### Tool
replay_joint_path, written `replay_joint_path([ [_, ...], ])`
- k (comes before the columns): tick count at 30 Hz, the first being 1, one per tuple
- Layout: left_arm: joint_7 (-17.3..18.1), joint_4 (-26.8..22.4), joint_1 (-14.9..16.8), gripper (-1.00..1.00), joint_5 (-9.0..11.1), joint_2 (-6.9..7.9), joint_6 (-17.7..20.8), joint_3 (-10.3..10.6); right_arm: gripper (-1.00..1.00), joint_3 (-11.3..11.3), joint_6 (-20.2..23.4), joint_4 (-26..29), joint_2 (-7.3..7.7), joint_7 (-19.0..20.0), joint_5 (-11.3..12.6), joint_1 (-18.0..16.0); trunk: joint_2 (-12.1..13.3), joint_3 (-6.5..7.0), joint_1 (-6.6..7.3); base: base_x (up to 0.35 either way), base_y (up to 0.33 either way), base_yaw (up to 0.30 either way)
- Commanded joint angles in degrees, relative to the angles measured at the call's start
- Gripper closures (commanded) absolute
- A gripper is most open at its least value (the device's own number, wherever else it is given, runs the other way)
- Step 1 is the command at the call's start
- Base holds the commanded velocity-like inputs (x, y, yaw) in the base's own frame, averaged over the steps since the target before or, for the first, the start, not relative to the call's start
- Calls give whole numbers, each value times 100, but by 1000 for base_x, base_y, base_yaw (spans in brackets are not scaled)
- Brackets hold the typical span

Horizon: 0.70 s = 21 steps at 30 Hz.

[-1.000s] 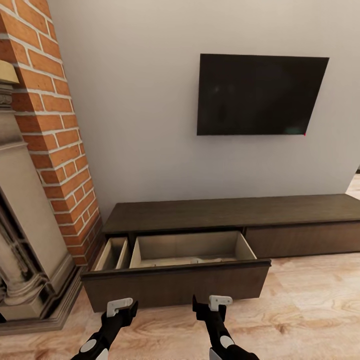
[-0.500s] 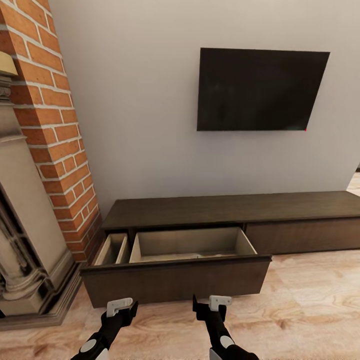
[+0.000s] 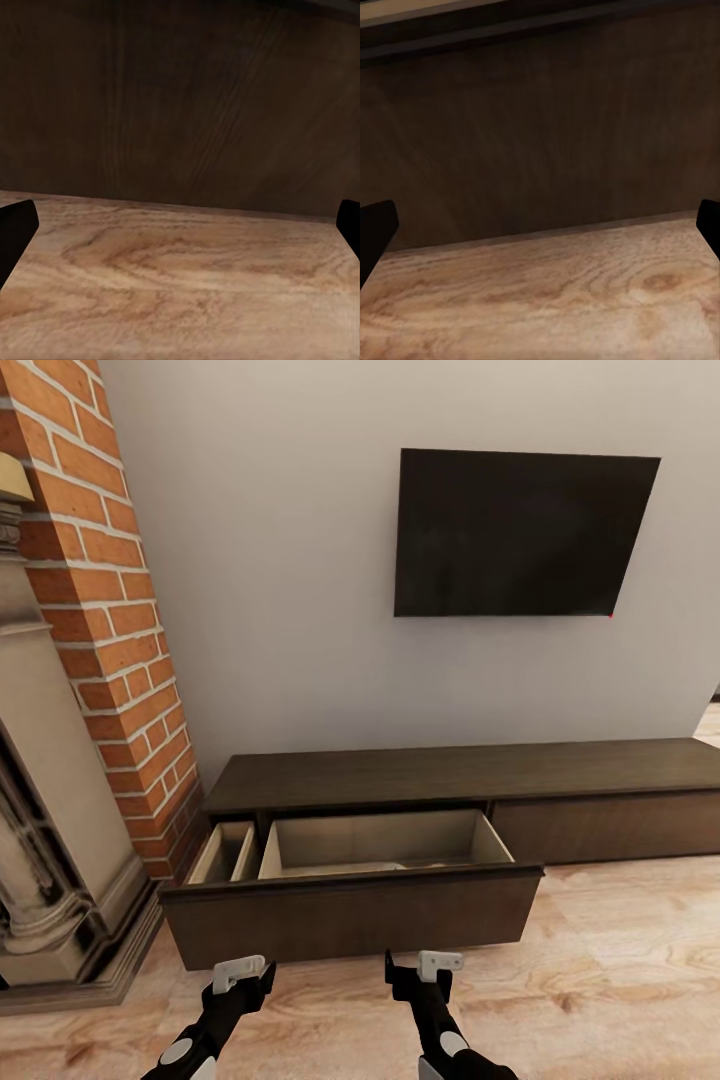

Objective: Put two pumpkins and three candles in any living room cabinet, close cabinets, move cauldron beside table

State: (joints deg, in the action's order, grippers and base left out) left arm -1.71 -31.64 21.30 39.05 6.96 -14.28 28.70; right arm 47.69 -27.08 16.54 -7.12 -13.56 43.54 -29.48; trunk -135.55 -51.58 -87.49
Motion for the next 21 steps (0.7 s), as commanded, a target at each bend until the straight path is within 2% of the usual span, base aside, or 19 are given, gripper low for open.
replay_joint_path([
  [1, -19, 0, 6, -100, 60, 9, -31, 48, -100, 50, -17, 0, 1, -42, 26, -6, -2, -6, 1, 0, 0, 0],
  [11, -17, 0, 6, -100, 74, 12, -31, 48, -100, 55, -9, -1, 0, -42, 23, -5, -2, -6, 1, 4, 0, 0],
  [21, -21, 0, 7, -100, 76, 11, -31, 39, -100, 56, -8, -1, 1, -41, 23, -7, -2, -6, 1, 179, 0, 0],
])
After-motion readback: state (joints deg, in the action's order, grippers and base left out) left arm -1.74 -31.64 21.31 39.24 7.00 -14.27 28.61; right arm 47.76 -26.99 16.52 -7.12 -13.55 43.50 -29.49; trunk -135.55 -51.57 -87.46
